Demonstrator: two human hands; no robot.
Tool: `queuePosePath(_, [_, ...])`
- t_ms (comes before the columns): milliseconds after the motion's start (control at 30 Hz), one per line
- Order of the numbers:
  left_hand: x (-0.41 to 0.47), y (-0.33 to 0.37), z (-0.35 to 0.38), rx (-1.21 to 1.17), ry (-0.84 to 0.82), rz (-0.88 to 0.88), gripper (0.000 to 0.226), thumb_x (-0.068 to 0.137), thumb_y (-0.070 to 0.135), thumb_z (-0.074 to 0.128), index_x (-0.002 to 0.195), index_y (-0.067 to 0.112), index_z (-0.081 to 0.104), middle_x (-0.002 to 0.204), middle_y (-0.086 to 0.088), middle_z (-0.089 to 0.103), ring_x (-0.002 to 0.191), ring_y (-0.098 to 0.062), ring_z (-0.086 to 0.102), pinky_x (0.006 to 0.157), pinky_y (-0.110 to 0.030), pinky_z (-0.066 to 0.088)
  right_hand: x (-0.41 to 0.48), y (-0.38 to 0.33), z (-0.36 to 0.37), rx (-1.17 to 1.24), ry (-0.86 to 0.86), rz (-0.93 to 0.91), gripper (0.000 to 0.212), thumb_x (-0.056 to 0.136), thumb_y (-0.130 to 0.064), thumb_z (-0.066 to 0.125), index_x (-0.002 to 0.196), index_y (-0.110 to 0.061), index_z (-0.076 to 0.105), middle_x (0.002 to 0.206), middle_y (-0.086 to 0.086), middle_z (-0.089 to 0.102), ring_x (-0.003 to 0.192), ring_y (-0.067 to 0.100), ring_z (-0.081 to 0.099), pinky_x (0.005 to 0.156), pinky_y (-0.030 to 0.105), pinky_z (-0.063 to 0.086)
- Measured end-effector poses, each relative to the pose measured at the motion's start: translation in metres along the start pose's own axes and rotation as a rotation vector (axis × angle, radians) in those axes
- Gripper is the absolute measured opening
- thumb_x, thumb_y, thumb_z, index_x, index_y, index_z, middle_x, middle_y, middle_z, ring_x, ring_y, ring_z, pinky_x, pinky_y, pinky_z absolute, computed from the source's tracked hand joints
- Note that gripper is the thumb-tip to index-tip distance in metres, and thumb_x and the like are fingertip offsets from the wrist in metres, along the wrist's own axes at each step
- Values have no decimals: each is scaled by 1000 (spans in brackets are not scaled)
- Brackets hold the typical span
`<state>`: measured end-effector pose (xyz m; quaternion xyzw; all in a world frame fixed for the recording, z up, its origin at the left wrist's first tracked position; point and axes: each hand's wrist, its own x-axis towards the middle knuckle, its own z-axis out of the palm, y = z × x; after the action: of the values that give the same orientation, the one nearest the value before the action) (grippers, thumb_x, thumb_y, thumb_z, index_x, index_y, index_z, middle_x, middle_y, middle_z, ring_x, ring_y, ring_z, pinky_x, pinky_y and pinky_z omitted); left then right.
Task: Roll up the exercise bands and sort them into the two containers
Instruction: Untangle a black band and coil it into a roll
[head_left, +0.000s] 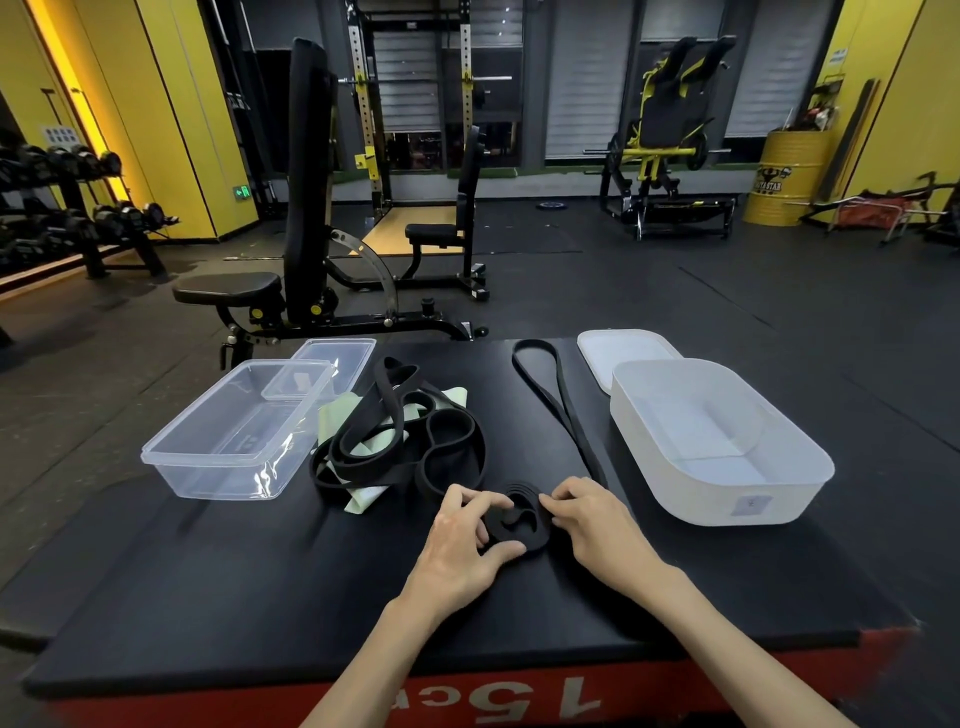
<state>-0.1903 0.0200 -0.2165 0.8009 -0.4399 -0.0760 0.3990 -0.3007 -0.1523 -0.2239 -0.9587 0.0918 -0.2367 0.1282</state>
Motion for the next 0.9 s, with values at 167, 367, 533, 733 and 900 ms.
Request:
queuePosePath(167, [3,4,2,34,27,-85,72,54,54,84,118,41,52,95,14,35,83,0,47,67,-8,37,3,5,-1,50,-52,-39,33,86,-1,58,114,-16,68,97,-3,61,90,17,55,74,30,49])
queuePosePath(367, [4,5,4,65,14,-36,89,56,58,82,133,32,45,122,18,29,97,-4,47,87,-23,46,5,6,1,95,-67,-46,33,89,-2,55,113,-19,69,99,-5,63,90,15,57,75,30,50])
queuePosePath(533, [7,0,5,72,4,13,97,59,63,77,141,26,41,136,17,45,126,-2,42,107,-25,36,5,7,-4,107,-104,-42,32,92,-6,53,116,-21,67,102,-8,62,91,11,55,78,27,48])
queuePosePath(733, [4,3,6,110,35,-8,87,64,64,73,136,26,44,130,18,46,123,0,42,101,-15,33,-5,10,-16,51,-160,-20,38,95,-10,45,129,-23,56,108,-6,53,101,9,48,86,18,40])
queuePosePath(900, [1,5,8,212,66,8,77,67,72,63,131,32,46,122,20,46,118,-1,41,102,-21,36,-13,25,-27,-170,-58,-38,25,87,-17,56,110,-17,67,86,-1,53,70,22,54,59,32,47])
